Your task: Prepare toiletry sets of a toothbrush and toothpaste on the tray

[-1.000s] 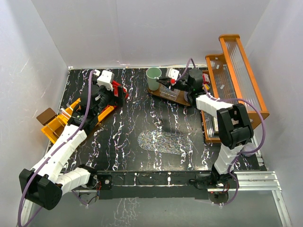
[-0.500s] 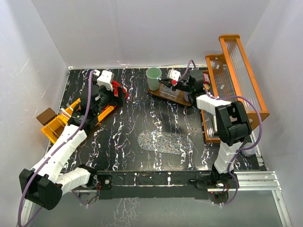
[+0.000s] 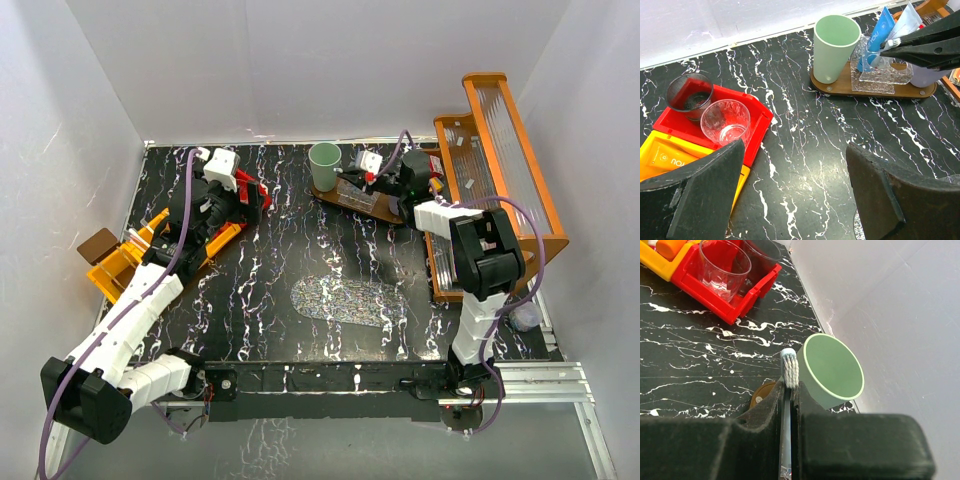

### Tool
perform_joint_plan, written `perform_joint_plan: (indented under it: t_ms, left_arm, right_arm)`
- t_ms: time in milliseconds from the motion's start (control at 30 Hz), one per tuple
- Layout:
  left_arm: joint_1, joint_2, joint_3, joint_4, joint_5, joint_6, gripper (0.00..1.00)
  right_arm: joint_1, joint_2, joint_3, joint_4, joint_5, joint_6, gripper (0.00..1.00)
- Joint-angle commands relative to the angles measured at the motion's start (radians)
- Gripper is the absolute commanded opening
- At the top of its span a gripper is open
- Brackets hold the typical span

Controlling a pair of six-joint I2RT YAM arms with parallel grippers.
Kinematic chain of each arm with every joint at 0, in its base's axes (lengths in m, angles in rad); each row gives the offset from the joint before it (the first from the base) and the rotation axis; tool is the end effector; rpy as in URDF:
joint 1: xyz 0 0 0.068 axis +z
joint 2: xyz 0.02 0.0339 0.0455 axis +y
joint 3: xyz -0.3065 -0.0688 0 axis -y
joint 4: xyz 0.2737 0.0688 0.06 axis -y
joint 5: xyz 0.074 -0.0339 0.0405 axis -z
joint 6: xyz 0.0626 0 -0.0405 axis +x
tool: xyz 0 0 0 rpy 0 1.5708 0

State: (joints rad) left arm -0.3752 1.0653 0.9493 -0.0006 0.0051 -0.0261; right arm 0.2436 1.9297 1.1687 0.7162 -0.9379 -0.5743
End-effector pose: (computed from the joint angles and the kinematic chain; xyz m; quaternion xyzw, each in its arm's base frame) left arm 0.2660 -0.1051 0.3937 0.1314 0.7355 -0.1343 0.6510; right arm 0.4519 0.1643 0.2502 -0.5430 0.4674 0.2207 0.6618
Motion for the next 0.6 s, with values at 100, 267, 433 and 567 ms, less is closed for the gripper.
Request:
perform_joint_plan:
  t_ms: [100,267,433,567]
  left_arm:
    - [0.006,-0.017,0.0,0.027,-0.002,-0.001,0.81]
    - [0.007,-0.017,0.001,0.027,-0.001,-0.002,0.81]
    - [0.007,-0.017,0.0,0.028,0.0,-0.003,0.81]
    - [0.007,-0.018,0.0,0.028,0.003,-0.004,0.81]
  right_arm:
    - [-0.015,0.027,0.008,0.11,-0.022,0.0,0.0]
    - [-0.023,0.046,0.005,0.132,-0.048,-0.003,0.0]
    - [-0.027,0.052,0.003,0.134,-0.055,-0.003,0.0]
    - [-0.029,0.062,0.002,0.134,-0.053,-0.001,0.0]
